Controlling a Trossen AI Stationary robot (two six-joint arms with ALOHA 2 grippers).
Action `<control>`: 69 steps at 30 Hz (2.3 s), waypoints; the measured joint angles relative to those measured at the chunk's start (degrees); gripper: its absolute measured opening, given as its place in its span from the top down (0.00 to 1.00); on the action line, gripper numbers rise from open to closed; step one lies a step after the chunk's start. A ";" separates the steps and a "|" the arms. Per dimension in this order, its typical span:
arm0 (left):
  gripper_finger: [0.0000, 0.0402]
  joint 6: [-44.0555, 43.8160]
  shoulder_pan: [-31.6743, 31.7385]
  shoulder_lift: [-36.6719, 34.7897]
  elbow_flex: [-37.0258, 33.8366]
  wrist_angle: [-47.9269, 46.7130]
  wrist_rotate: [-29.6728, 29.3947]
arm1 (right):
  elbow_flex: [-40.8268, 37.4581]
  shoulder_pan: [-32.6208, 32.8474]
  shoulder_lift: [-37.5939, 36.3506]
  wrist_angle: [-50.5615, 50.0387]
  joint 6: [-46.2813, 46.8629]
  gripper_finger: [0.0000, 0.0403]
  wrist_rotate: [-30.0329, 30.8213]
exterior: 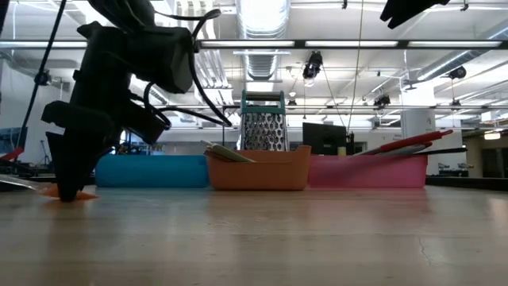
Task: Pick & Place Kitchen Items
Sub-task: Put the orange spatula into the blue bin
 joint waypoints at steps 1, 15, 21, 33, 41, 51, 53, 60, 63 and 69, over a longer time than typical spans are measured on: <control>0.45 0.01 -0.04 -0.08 -0.08 0.10 -0.08 | 0.00 0.00 0.00 -0.15 0.00 0.44 -0.01; 0.68 -2.12 0.21 -0.11 -5.50 1.62 -0.16 | 0.00 0.02 0.00 -1.48 0.04 0.44 0.04; 0.93 -3.91 0.26 -0.28 -4.56 0.54 0.11 | 0.00 0.02 0.00 -1.49 0.04 0.44 0.07; 0.93 -2.74 0.33 -9.85 7.38 0.69 -1.42 | 0.00 0.02 0.00 -1.46 0.52 0.44 0.07; 0.93 -3.15 3.42 -21.83 7.41 20.98 -15.09 | 0.00 0.00 0.02 -1.01 1.01 0.44 0.12; 0.93 11.40 10.44 -25.46 7.14 61.54 -15.60 | 0.00 0.00 0.09 5.12 0.28 0.44 0.28; 0.93 13.76 11.79 -25.10 7.16 67.31 -14.61 | 0.00 0.00 0.09 6.92 -0.51 0.44 0.28; 0.93 17.85 15.28 -21.70 7.14 82.44 -9.41 | 0.00 0.04 0.09 18.43 -7.00 0.44 0.84; 0.93 17.82 15.91 -18.89 7.14 91.43 -5.82 | 0.00 0.04 0.09 24.36 -11.47 0.44 1.77; 0.93 17.43 16.72 -13.80 7.14 107.74 -2.56 | 0.00 0.02 0.09 32.06 -15.83 0.44 1.75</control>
